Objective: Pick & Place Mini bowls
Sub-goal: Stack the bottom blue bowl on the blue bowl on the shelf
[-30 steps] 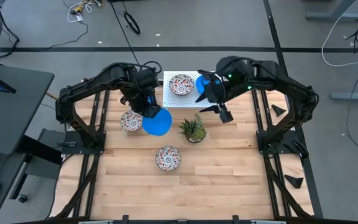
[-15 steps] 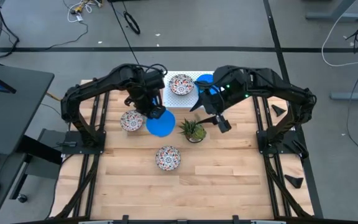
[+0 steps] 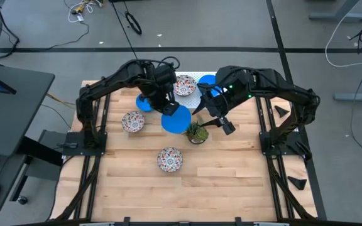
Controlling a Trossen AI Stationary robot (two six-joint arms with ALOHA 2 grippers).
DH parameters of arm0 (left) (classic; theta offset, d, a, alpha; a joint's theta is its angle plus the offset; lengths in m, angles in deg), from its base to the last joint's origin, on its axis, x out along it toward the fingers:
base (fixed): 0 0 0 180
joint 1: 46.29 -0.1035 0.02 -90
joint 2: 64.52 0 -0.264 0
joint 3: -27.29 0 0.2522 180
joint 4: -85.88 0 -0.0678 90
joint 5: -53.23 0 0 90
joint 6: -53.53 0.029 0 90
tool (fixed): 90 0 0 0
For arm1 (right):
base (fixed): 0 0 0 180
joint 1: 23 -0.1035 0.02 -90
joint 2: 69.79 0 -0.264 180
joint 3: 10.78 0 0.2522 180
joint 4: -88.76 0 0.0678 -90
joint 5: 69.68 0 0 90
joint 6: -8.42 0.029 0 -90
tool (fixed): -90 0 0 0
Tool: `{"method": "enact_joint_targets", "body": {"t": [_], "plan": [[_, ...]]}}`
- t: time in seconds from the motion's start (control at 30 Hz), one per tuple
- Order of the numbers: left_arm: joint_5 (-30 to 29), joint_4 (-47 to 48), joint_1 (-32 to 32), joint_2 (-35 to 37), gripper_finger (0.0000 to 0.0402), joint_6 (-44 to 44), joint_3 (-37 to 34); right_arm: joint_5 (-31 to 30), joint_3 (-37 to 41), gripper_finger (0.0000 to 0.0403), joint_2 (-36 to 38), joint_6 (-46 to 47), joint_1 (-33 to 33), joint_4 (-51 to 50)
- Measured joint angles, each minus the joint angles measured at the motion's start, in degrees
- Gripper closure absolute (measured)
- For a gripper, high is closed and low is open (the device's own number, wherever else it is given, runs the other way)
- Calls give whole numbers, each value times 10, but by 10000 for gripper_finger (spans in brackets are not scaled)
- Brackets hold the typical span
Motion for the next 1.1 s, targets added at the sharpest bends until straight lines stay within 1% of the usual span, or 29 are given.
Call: {"method": "enact_joint_targets", "body": {"t": [0.07,0.17,0.33,0.47,0.53,0.63,0.7,0.83,0.9,1.0,1.1], "plan": [[3,1,3,-14,398,8,16,3,-1,179,-6,0,0,0],[14,2,12,-25,398,14,19,11,0,179,-19,-4,0,-14],[6,1,29,-30,398,22,19,11,0,179,-48,-47,-3,-49],[-1,1,42,-27,398,22,-3,14,0,179,-53,-80,-14,-49],[4,2,49,-25,398,26,-8,27,0,179,-53,-87,-19,-54],[20,1,63,-24,398,52,-8,71,0,179,-58,-114,-27,-60],[19,1,71,-24,398,69,-8,84,0,179,-62,-126,-31,-56],[17,1,82,-24,398,103,-8,86,0,179,-68,-141,-42,-42],[37,1,84,-24,398,129,-8,85,0,179,-68,-151,-46,-40],[51,1,89,-24,398,124,-8,83,0,179,-68,-145,-47,-38],[54,1,89,-24,398,102,-8,47,0,179,-68,-99,-45,-41]]}}
